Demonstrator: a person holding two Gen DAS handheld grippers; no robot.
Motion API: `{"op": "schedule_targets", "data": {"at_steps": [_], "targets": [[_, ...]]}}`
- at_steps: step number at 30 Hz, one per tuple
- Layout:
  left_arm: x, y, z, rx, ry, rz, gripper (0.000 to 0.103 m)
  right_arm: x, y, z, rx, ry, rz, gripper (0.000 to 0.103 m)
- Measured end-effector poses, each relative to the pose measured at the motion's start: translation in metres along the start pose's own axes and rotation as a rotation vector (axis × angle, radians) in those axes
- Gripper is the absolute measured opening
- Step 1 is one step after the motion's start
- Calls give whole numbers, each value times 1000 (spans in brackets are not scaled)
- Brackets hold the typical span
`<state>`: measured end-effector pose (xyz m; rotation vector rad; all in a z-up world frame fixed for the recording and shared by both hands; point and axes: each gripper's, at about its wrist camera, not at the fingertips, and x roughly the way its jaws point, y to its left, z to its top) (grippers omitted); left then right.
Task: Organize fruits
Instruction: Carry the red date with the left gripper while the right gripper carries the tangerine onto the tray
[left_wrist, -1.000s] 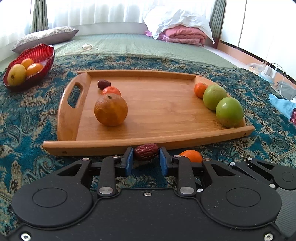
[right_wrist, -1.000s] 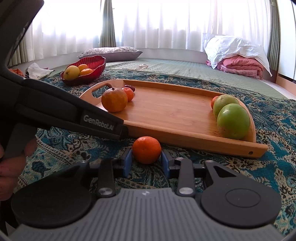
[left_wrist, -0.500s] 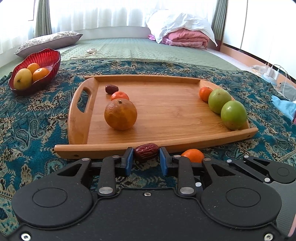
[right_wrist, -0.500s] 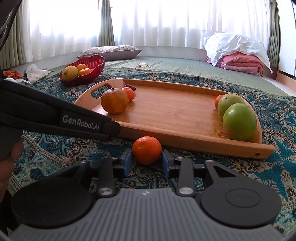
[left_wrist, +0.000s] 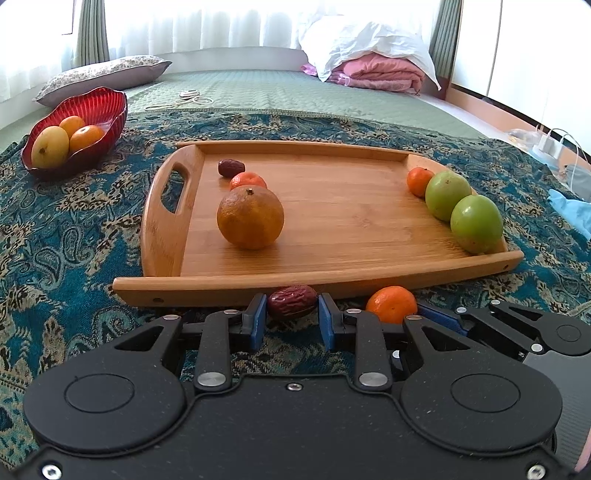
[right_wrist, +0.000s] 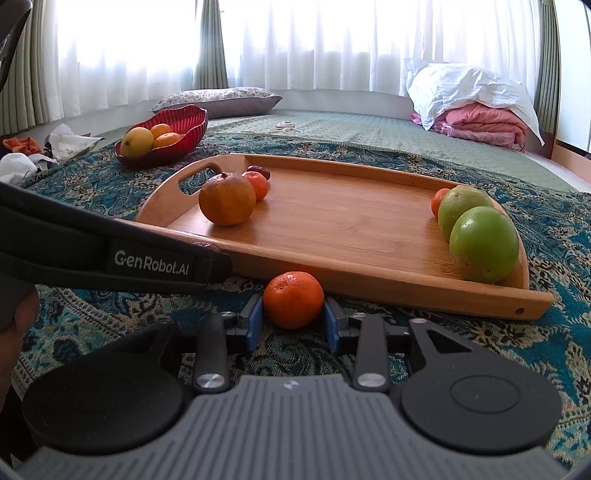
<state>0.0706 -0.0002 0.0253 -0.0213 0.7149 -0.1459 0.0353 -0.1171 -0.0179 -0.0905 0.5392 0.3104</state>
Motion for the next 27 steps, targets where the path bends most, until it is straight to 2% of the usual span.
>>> {"op": "schedule_targets", "data": {"at_steps": [8, 15, 20, 27], "targets": [[-7, 2, 7, 1, -33, 4, 28, -8, -2, 4, 25, -16, -5, 37], [-12, 4, 24, 4, -74, 3, 28, -22, -12, 22, 33, -78, -20, 37], [-11, 5, 42, 6, -98, 2, 28, -22, -31, 43, 58, -110, -64, 37], [2, 10, 73, -9, -105, 3, 28, -11, -63, 67, 113, -92, -117, 38]]}}
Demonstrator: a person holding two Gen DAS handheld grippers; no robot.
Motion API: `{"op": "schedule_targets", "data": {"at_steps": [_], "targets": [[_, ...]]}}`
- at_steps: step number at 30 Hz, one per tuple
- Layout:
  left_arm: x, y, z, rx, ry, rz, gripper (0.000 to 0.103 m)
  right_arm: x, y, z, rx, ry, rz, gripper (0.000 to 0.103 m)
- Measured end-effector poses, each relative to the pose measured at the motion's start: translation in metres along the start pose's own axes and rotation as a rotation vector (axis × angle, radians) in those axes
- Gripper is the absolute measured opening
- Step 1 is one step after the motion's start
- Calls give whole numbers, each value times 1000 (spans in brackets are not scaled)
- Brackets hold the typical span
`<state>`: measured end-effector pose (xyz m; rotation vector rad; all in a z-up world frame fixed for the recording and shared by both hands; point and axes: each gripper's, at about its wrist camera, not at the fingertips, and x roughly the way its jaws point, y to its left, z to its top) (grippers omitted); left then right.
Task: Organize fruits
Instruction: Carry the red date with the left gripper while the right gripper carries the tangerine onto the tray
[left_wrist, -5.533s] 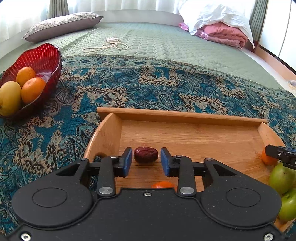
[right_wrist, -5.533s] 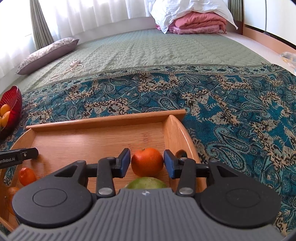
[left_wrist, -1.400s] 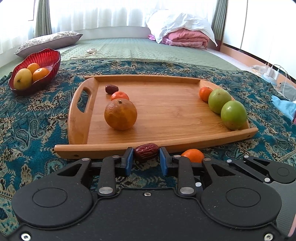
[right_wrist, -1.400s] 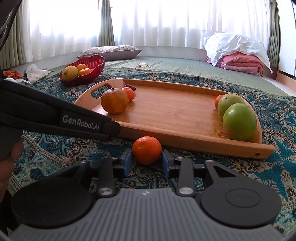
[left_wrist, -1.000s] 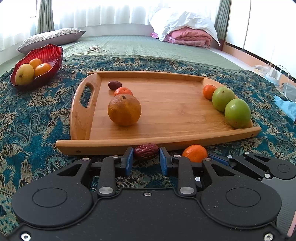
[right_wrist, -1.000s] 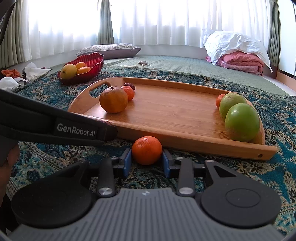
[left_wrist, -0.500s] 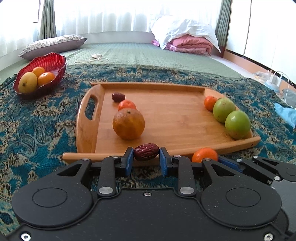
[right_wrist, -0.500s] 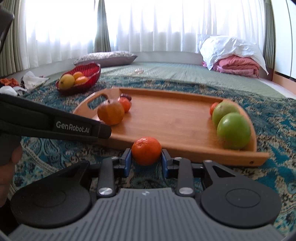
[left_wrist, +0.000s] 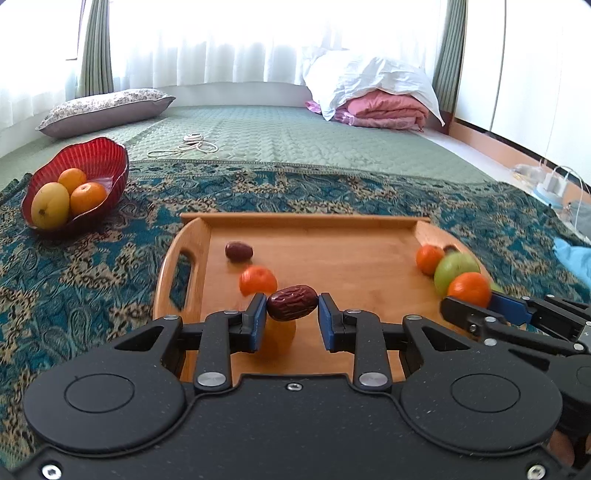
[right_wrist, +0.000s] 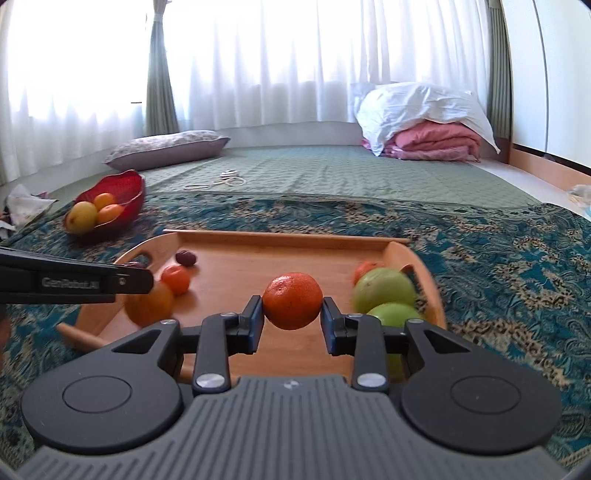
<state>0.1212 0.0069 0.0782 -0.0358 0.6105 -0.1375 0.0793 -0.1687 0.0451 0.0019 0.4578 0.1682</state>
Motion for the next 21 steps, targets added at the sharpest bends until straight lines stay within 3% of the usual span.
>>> {"op": "schedule_targets", "data": {"at_steps": [8, 13, 21], "targets": [[34, 10, 39, -18, 11, 11, 28, 35, -28, 35, 38, 50, -36, 38], [67, 22, 62, -59, 73, 4, 28, 63, -44, 56, 64, 106, -43, 38], [120, 33, 78, -79, 140, 60, 28, 109, -60, 74, 98, 209, -51, 38]]}}
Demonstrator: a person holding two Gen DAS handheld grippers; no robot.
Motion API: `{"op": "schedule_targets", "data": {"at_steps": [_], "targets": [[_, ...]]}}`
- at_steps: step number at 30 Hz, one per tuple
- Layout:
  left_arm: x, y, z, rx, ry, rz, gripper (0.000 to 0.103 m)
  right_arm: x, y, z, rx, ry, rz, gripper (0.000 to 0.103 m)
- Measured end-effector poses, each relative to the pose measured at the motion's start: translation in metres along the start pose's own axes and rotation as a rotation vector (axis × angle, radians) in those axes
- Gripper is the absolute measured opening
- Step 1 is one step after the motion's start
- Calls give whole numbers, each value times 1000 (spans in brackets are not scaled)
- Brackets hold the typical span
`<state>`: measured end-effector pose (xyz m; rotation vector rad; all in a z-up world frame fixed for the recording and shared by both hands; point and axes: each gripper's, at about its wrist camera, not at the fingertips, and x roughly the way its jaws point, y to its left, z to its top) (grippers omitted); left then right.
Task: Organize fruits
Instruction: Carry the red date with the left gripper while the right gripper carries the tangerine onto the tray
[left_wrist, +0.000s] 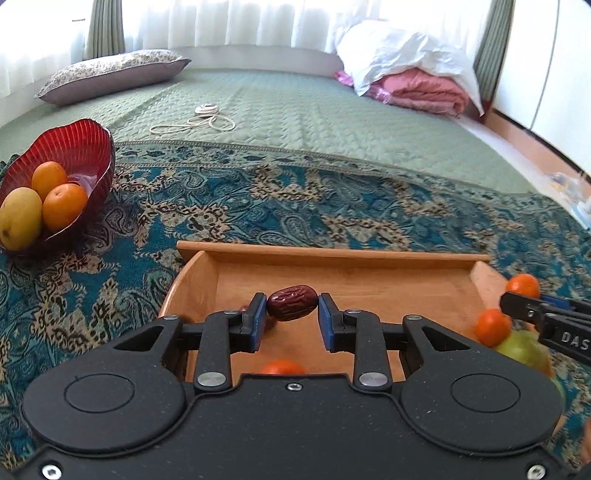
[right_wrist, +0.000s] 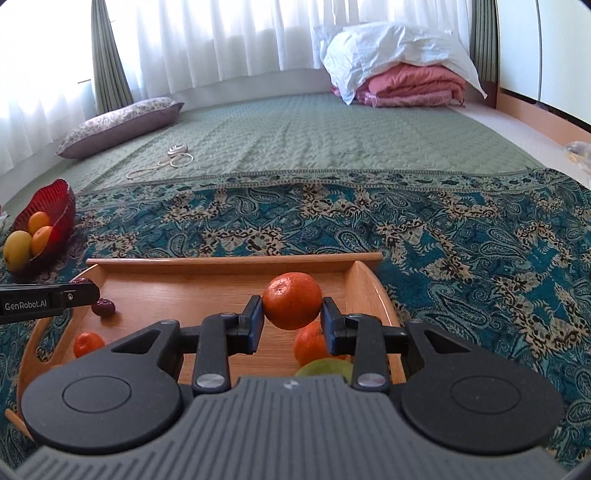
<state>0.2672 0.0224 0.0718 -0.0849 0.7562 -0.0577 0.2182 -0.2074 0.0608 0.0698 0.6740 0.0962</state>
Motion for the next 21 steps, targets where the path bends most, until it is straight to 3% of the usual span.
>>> {"op": "schedule_targets", "data": {"at_steps": [9, 21], "targets": [[43, 5, 10, -23, 63, 72, 28, 33, 2, 6, -25, 60, -44, 38], [65, 6, 10, -18, 103, 110, 28, 51, -4, 9, -13, 103, -68, 38]]}}
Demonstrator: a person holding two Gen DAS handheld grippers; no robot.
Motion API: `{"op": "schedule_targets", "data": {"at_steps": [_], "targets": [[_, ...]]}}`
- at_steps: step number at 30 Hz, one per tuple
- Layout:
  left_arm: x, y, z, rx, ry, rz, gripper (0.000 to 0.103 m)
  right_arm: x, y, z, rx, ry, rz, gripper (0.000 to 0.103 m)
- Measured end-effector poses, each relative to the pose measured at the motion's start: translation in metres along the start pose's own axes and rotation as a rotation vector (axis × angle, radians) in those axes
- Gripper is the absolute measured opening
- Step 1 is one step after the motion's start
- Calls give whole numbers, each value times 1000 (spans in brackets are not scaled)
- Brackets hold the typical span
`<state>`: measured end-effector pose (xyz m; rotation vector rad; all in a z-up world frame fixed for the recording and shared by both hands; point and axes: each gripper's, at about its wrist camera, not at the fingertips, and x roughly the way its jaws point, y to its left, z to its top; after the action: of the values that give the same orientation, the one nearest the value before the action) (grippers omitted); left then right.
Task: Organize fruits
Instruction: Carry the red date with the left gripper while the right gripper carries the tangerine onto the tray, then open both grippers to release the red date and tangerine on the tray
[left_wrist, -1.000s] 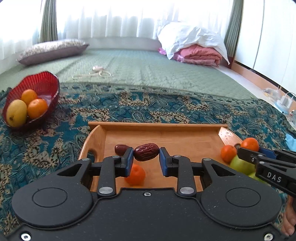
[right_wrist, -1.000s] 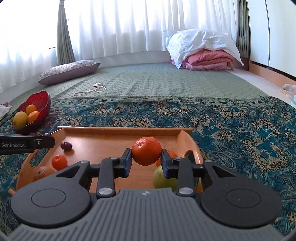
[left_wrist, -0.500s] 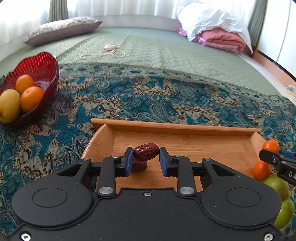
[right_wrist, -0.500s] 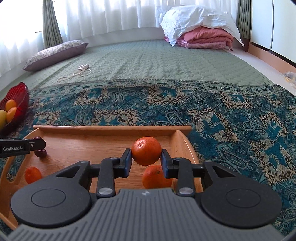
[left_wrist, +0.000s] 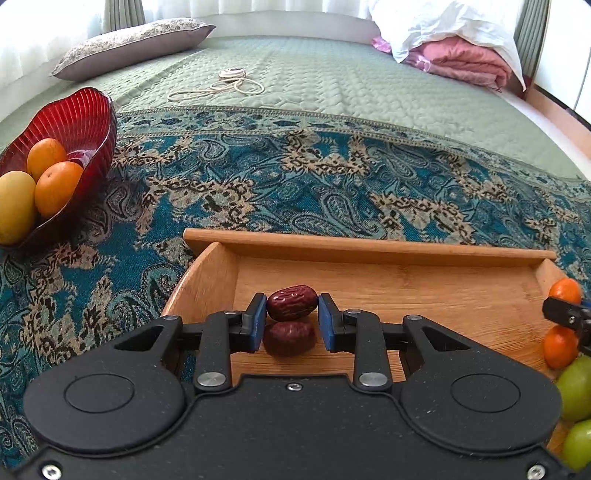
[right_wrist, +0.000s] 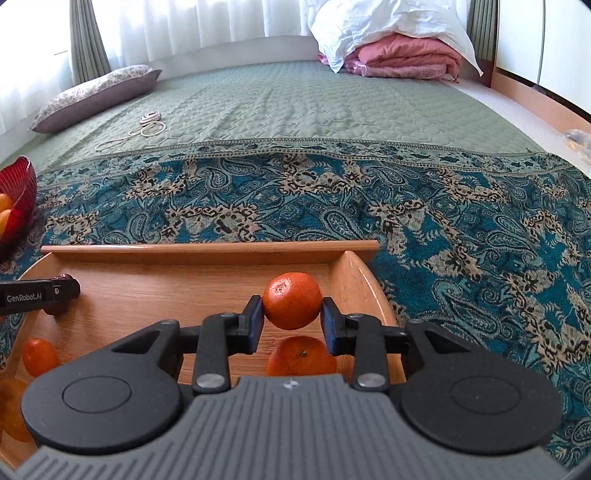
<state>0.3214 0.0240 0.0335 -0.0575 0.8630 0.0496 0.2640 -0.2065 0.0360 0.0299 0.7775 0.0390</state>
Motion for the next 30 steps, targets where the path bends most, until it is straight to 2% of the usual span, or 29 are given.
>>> {"op": "schedule_targets", "data": {"at_steps": [10, 11, 14, 18, 25, 30], "targets": [[-3, -3, -1, 11, -6, 3, 29, 4, -1, -1, 14, 30, -4, 40], [-4, -3, -1, 14, -7, 4, 31, 3, 0, -1, 15, 28, -4, 44], [-10, -3, -1, 21, -15, 5, 40, 1, 0, -1, 13, 16, -3, 44], [-18, -2, -2, 29, -27, 1, 50, -2, -2, -2, 22, 2, 5, 57], [-34, -4, -8, 52, -57, 1, 62, -13, -4, -5, 31, -26, 17, 66], [-48, -2, -14, 39, -74, -18, 78, -31, -3, -11, 14, -83, 27, 81]]}}
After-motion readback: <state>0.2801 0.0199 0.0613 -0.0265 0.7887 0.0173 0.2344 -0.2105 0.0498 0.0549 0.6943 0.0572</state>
